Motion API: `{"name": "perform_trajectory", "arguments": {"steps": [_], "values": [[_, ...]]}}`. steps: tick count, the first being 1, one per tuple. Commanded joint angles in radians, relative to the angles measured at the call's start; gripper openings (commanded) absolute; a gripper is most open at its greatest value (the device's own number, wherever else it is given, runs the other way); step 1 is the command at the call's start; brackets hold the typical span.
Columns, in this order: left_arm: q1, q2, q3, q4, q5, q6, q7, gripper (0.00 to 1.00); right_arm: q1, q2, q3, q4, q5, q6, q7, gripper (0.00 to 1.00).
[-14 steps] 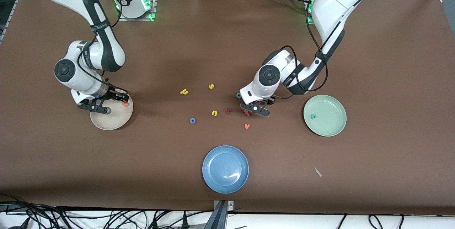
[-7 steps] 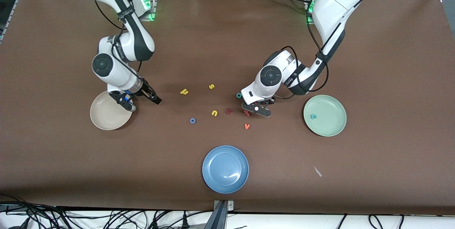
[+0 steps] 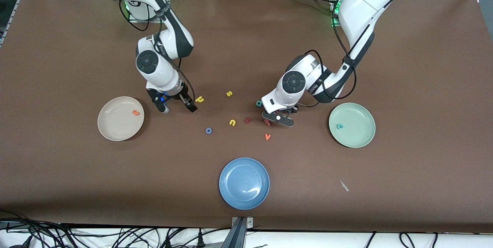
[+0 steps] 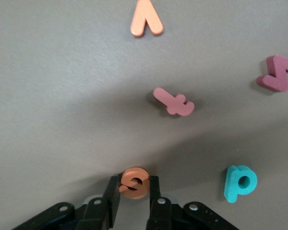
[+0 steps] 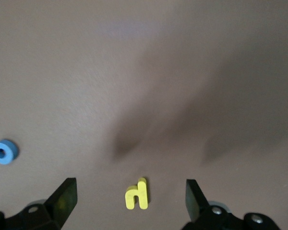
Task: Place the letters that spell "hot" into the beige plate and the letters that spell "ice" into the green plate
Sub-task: 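Grasp the orange e with the left gripper while the right gripper descends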
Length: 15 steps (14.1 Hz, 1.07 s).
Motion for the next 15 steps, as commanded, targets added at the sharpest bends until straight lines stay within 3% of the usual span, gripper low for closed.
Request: {"name": "perform_trajectory", "arguments": {"steps": [1,5,8,12,13,14,15], "values": [[0.036,-0.084,-0.006,0.003,0.043,-0.111,-0.015,0.06,0.028,0.011,-0.006,0.0,0.015,0.017,0.044,1.0],[0.172,-0.138,-0.006,0.006,0.043,-0.265,0.155,0.08,0.045,0.053,-0.008,0.003,0.015,0.023,0.057,1.0],[0.31,-0.135,-0.004,0.003,0.043,-0.265,0.343,0.08,0.051,0.067,-0.008,0.003,0.015,0.036,0.057,0.95],[0.441,-0.089,-0.006,-0.005,0.043,-0.231,0.529,0.19,0.056,0.076,-0.008,0.006,0.014,0.043,0.057,0.86],[0.464,-0.08,-0.006,-0.008,0.043,-0.219,0.536,0.29,0.056,0.076,-0.008,0.006,0.014,0.043,0.057,0.83],[0.477,-0.08,-0.006,-0.008,0.043,-0.219,0.542,0.79,0.056,0.076,-0.008,0.006,0.014,0.043,0.057,0.8],[0.479,-0.08,-0.008,-0.008,0.042,-0.221,0.542,1.0,0.056,0.077,-0.008,0.016,0.014,0.043,0.057,0.77]]}}
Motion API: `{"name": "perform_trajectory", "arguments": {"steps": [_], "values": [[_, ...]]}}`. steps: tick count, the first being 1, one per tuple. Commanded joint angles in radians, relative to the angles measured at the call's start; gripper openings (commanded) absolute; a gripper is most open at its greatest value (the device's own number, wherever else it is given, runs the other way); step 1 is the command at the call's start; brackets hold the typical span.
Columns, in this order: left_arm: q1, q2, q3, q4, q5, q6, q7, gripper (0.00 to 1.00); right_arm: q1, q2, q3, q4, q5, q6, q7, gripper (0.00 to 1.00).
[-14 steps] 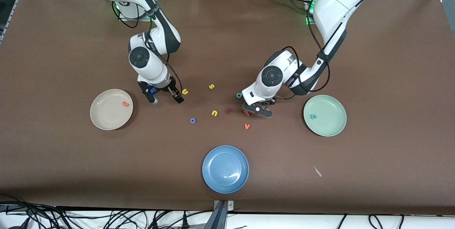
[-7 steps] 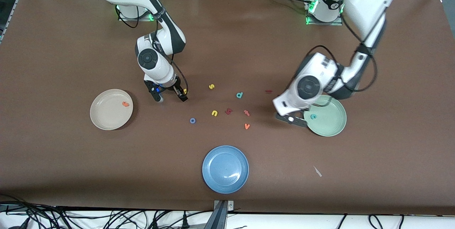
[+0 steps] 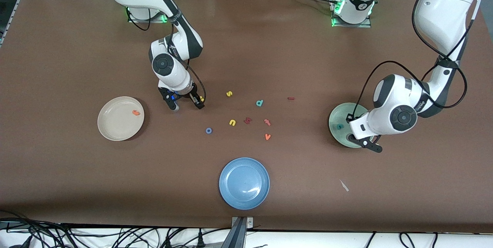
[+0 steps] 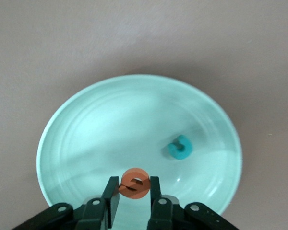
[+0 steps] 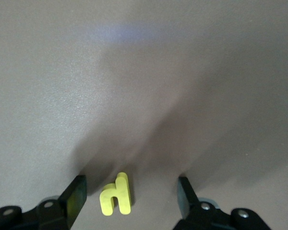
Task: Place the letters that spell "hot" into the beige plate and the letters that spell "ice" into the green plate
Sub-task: 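Place the e on the green plate while the right gripper lifts the h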
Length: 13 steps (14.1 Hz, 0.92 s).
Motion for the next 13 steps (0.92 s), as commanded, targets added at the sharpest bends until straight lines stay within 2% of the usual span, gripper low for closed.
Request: {"name": "perform_trajectory", "arguments": {"steps": [1,3,6,8,11,13], "values": [[0.007,-0.006,-0.02,-0.005,0.023,0.004,0.011,1.0,0.016,0.02,-0.008,0.021,0.014,0.013,0.01,0.74],[-0.001,-0.026,-0.027,-0.005,0.014,-0.013,0.002,1.0,0.019,0.035,-0.006,0.04,0.014,0.013,0.024,0.66],[0.001,-0.039,-0.087,-0.008,0.008,-0.036,-0.033,1.0,0.027,0.041,-0.006,0.046,0.014,0.015,0.027,0.56],[-0.004,-0.037,-0.151,-0.024,0.008,-0.044,-0.181,1.0,0.028,0.041,-0.008,0.046,0.014,0.015,0.026,0.46],[-0.027,-0.04,-0.227,-0.068,0.011,-0.044,-0.454,1.0,0.028,0.045,-0.008,0.046,0.014,0.016,0.026,0.25],[-0.039,-0.04,-0.283,-0.099,0.025,-0.038,-0.59,1.0,0.027,0.046,-0.006,0.047,0.012,0.016,0.024,0.03]]}}
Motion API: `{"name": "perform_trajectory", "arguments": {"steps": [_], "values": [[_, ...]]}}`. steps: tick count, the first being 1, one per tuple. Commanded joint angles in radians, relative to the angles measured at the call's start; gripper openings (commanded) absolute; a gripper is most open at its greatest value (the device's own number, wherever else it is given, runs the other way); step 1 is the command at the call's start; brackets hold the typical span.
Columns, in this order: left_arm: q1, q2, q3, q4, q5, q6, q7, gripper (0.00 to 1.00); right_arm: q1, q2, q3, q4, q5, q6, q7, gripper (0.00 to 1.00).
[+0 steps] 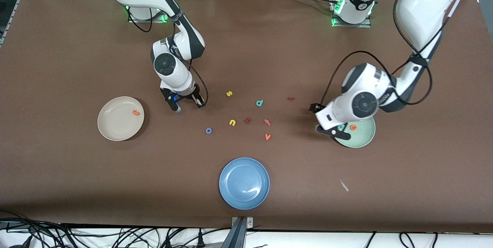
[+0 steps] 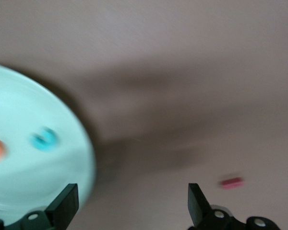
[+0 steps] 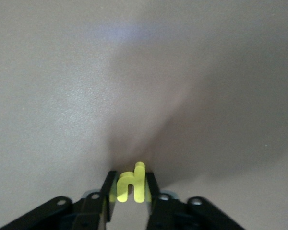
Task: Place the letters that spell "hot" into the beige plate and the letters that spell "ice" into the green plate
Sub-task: 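Place the e on the green plate while the right gripper lifts the h, then place the h on the beige plate while the left gripper grasps the bar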
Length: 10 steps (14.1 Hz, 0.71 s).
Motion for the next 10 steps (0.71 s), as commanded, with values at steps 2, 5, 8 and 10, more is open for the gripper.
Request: {"name": "perform_trajectory", "arguments": {"steps": [2,5,8,10], "values": [[-0.068,-0.027,-0.047,-0.063,0.032,0.003,-0.169,1.0,0.014,0.042,-0.007,0.032,0.007,0.002,-0.002,0.0],[-0.101,-0.025,-0.047,-0.133,0.081,0.104,-0.177,1.0,0.007,0.026,-0.037,0.095,-0.064,-0.153,-0.085,0.0],[-0.129,-0.025,-0.052,-0.177,0.205,0.151,-0.159,1.0,0.007,-0.059,-0.134,0.129,-0.146,-0.39,-0.388,0.0],[-0.164,-0.021,-0.058,-0.177,0.213,0.152,-0.154,1.0,0.007,-0.086,-0.227,0.119,-0.147,-0.453,-0.646,0.0]]}}
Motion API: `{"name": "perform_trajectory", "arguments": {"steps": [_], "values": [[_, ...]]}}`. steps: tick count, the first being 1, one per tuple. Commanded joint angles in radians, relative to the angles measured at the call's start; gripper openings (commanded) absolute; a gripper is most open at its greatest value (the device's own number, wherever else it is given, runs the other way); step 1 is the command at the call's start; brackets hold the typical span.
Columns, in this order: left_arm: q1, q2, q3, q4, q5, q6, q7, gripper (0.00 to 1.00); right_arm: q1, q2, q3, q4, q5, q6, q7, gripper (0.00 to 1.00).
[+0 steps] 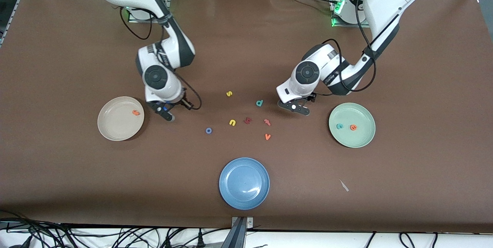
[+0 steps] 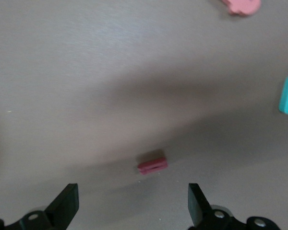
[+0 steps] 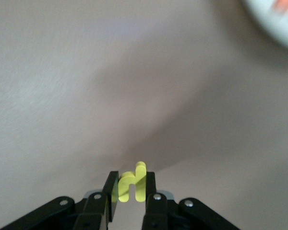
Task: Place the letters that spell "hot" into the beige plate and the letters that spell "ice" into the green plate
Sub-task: 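Place the h on the beige plate while the left gripper grasps the bar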
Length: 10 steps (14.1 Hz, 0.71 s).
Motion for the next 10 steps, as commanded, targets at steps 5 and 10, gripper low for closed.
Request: {"name": "perform_trajectory", "arguments": {"steps": [5,10], "values": [[-0.017,-0.016,-0.006,-0.014,0.036,0.027,0.321,1.0,0.005,-0.091,-0.2,-0.077,-0.033,-0.046,-0.574,0.0],[-0.003,0.004,0.003,-0.013,0.036,0.071,0.54,0.99,-0.006,-0.084,-0.32,-0.091,-0.024,-0.023,-0.83,0.0]]}}
